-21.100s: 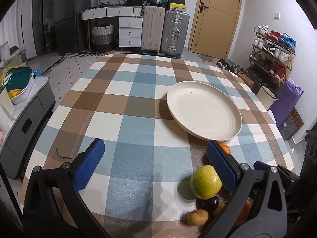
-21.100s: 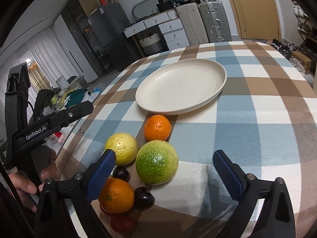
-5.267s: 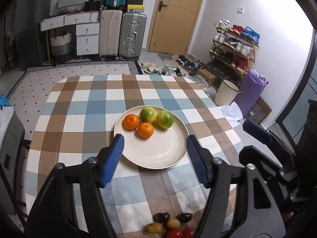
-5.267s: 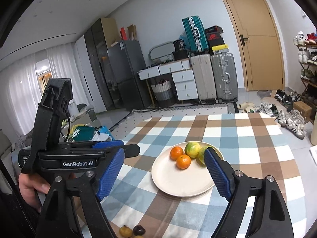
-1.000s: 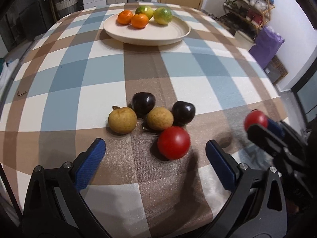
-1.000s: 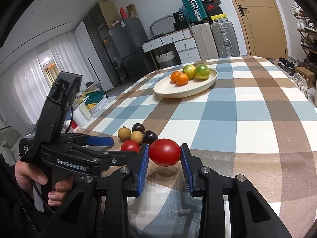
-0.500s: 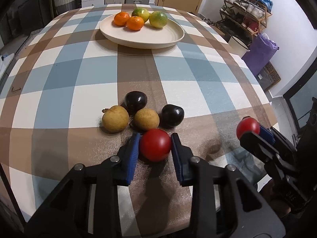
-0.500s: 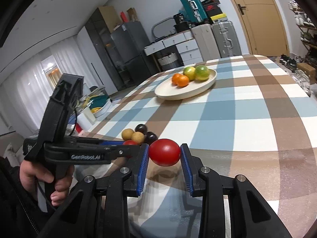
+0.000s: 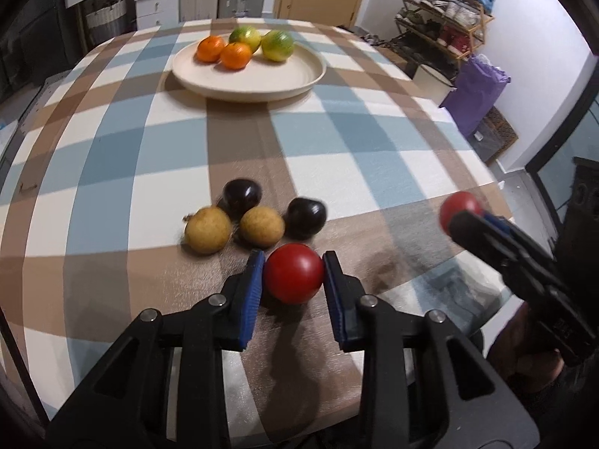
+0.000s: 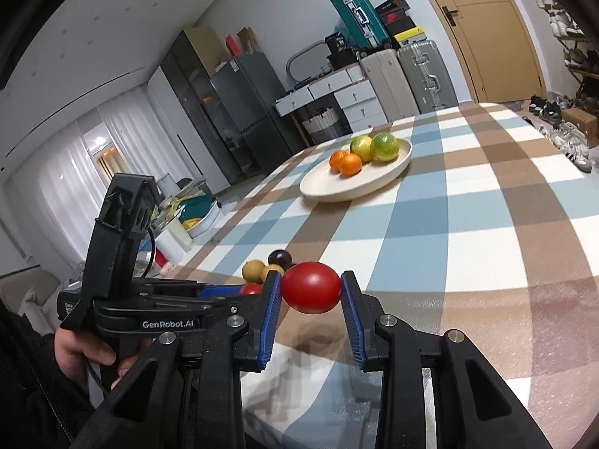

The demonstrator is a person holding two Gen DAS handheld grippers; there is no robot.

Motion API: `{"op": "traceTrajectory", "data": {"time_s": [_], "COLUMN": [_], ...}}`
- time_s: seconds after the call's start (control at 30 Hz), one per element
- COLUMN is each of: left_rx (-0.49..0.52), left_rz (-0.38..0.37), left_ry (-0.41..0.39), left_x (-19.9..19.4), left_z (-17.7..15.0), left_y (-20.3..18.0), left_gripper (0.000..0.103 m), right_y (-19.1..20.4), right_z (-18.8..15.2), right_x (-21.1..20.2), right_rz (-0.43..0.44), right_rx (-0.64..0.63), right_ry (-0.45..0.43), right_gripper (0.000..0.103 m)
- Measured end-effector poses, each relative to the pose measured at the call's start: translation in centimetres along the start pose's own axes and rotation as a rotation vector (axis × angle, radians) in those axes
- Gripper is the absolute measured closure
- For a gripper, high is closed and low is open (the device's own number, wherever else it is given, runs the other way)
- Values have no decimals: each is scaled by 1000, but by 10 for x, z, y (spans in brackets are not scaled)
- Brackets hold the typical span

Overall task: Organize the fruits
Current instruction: 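Carry both tomatoes onto the cream plate and open both tools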

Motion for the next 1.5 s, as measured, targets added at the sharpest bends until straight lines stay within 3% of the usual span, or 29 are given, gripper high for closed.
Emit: {"op": "traceTrajectory", "data": {"time_s": [0.37,0.77,1.1,1.5], "left_rx": [-20,-76,-94,-98], "left_rz": [-89,-73,-65,-86], "left_ry": [-39,-90,-70,-23], "left_x": [-12,7,49,103], "left_z": [47,136,204,228], "left_y": [10,58,89,105], "left_gripper": [75,75,74,74], "right_y": [-9,-18,-24,-50], "right_z": [31,92,134,140], "right_x": [14,54,113,180], "right_rz": [4,4,5,-82], "right_rx": [60,45,22,-13], "right_ry": [16,42,99,186], "right_gripper": [71,71,71,71]}}
Point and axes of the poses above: each gripper's, at about its wrist camera, not at the fingertips, and x roughly the way its jaws point, y to its left, z to its top, the point moved 9 cm from there along x, roughly the way its jaws point, and after that the axes turned 4 degrees about z, right-handed, at the moved point
